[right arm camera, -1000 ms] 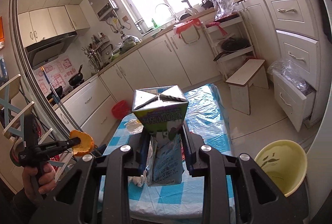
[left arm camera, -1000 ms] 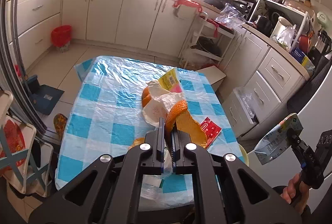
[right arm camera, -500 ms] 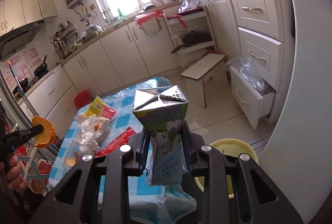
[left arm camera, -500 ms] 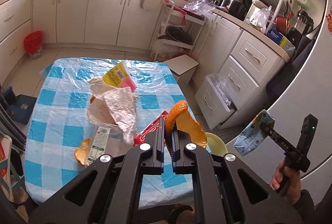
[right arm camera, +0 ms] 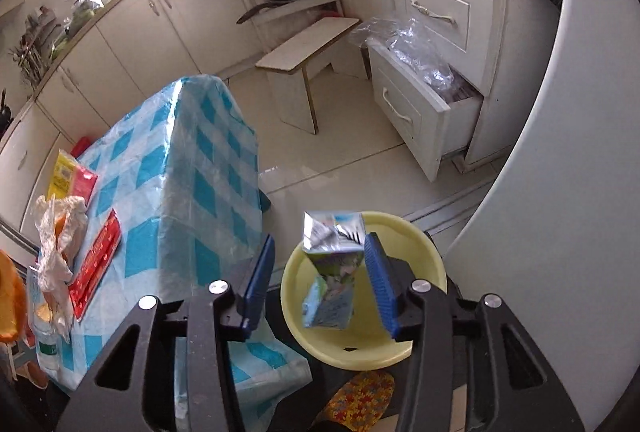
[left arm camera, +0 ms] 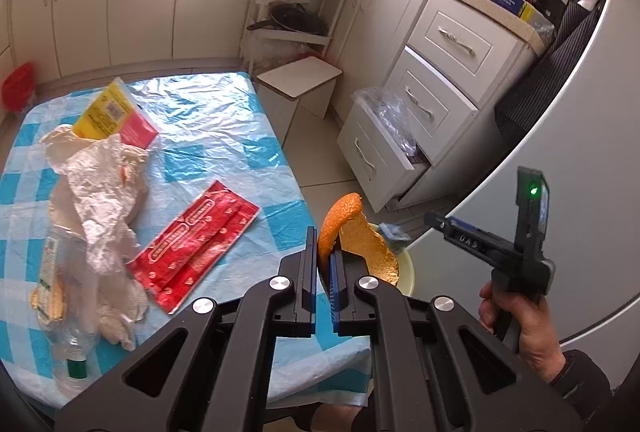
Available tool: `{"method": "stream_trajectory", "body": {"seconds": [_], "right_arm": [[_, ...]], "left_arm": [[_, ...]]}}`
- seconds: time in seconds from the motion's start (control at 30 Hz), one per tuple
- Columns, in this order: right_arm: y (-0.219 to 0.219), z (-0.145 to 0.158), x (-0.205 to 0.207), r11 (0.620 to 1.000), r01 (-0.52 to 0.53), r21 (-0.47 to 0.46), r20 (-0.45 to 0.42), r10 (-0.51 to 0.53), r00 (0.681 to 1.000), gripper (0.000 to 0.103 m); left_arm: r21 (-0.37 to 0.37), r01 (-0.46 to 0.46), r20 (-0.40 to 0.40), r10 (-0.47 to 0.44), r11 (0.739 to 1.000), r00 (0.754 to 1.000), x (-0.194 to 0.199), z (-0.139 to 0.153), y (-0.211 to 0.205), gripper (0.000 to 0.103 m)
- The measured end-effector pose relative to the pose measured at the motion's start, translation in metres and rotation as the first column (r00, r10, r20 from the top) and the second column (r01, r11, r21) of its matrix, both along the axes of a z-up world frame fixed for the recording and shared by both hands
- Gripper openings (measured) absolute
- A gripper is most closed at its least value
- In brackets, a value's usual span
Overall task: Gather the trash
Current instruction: 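Carry the peel and carton to the yellow bucket and release both, then return both tools over the table toward the clear plastic bottle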
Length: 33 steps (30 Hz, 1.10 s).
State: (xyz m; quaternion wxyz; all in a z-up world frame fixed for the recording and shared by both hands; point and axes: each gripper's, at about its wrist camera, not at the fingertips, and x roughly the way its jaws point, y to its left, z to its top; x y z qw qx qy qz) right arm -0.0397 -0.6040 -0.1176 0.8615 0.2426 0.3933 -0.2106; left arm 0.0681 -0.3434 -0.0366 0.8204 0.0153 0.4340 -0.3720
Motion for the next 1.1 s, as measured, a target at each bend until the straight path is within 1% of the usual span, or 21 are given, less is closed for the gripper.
{"method": "stream_trajectory", "body": {"seconds": [0.03,0.07,0.13,0.2,0.23,0.27,0.37,0.4,0.43,0.47,0.53,0.6,0.7,0.8,0.87,0.93,0.97,1.0,1.07,1.1], "right_arm": [[-0.001,0.005,-0.005,1.0,0.015,-0.004,0.026,-0.015,1.0,0.055],[-0.002,0.011,-0.011,0.999,0.033,-0.005,0.062,-0.033,0.998,0.057],[-0.005,0.026,-0.024,0.998,0.061,-0.004,0.149,-0.06,0.987,0.057],[-0.005,0.046,-0.039,0.994,0.105,-0.042,0.241,-0.092,0.966,0.063],[-0.004,0.054,-0.047,0.99,0.125,-0.069,0.284,-0.101,0.953,0.068],[-0.003,0.061,-0.052,0.986,0.141,-0.091,0.315,-0.106,0.943,0.069],[-0.004,0.07,-0.056,0.98,0.162,-0.118,0.354,-0.111,0.929,0.069],[-0.006,0.071,-0.054,0.979,0.163,-0.121,0.355,-0.111,0.928,0.069],[-0.007,0.071,-0.052,0.979,0.16,-0.123,0.349,-0.108,0.931,0.069],[-0.008,0.07,-0.05,0.981,0.153,-0.119,0.344,-0.104,0.933,0.069],[-0.009,0.072,-0.047,0.982,0.143,-0.119,0.344,-0.095,0.934,0.069],[-0.008,0.075,-0.045,0.98,0.143,-0.136,0.347,-0.088,0.934,0.069],[-0.008,0.077,-0.046,0.98,0.148,-0.136,0.355,-0.091,0.93,0.069],[-0.007,0.079,-0.046,0.978,0.159,-0.137,0.362,-0.1,0.927,0.07],[-0.002,0.081,-0.046,0.973,0.17,-0.155,0.367,-0.103,0.925,0.075],[0.003,0.083,-0.043,0.969,0.17,-0.179,0.365,-0.095,0.926,0.077],[0.006,0.084,-0.041,0.967,0.167,-0.193,0.364,-0.088,0.927,0.078],[0.009,0.085,-0.038,0.965,0.161,-0.208,0.361,-0.078,0.929,0.078],[0.018,0.088,-0.032,0.96,0.148,-0.236,0.356,-0.056,0.933,0.083],[0.021,0.088,-0.029,0.959,0.142,-0.247,0.353,-0.047,0.935,0.083]], "left_arm": [[0.012,0.014,-0.006,-0.014,1.0,1.0,-0.002,-0.007,-0.012,0.005],[0.022,0.026,-0.012,-0.025,0.999,1.0,-0.005,-0.013,-0.022,0.005],[0.044,0.047,-0.024,-0.046,0.998,0.999,-0.01,-0.026,-0.044,0.005],[0.068,0.066,-0.038,-0.064,0.995,0.997,-0.014,-0.042,-0.07,0.005],[0.079,0.075,-0.047,-0.072,0.994,0.996,-0.016,-0.05,-0.085,0.005],[0.089,0.083,-0.056,-0.078,0.993,0.995,-0.017,-0.057,-0.098,0.005],[0.128,0.114,-0.086,-0.104,0.985,0.991,-0.019,-0.082,-0.137,0.005],[0.148,0.123,-0.09,-0.111,0.981,0.99,-0.02,-0.09,-0.148,0.008],[0.17,0.137,-0.1,-0.121,0.976,0.988,-0.021,-0.099,-0.16,0.015],[0.183,0.143,-0.108,-0.125,0.973,0.986,-0.022,-0.105,-0.168,0.018],[0.2,0.14,-0.106,-0.121,0.97,0.987,-0.025,-0.112,-0.178,0.039],[0.193,0.138,-0.102,-0.121,0.971,0.987,-0.026,-0.111,-0.182,0.042],[0.181,0.138,-0.092,-0.123,0.974,0.988,-0.027,-0.103,-0.177,0.047],[0.158,0.114,-0.08,-0.103,0.981,0.991,-0.026,-0.09,-0.156,0.05],[0.143,0.087,-0.048,-0.081,0.986,0.996,-0.027,-0.076,-0.134,0.055],[0.13,0.049,0.001,-0.05,0.99,0.999,-0.031,-0.059,-0.106,0.066],[0.126,0.027,0.024,-0.03,0.992,0.999,-0.033,-0.051,-0.094,0.068],[0.121,0.002,0.045,-0.008,0.993,0.999,-0.034,-0.044,-0.079,0.073],[0.106,-0.055,0.084,0.046,0.993,0.995,-0.035,-0.028,-0.045,0.077],[0.098,-0.079,0.1,0.069,0.992,0.993,-0.036,-0.02,-0.029,0.079]]}}
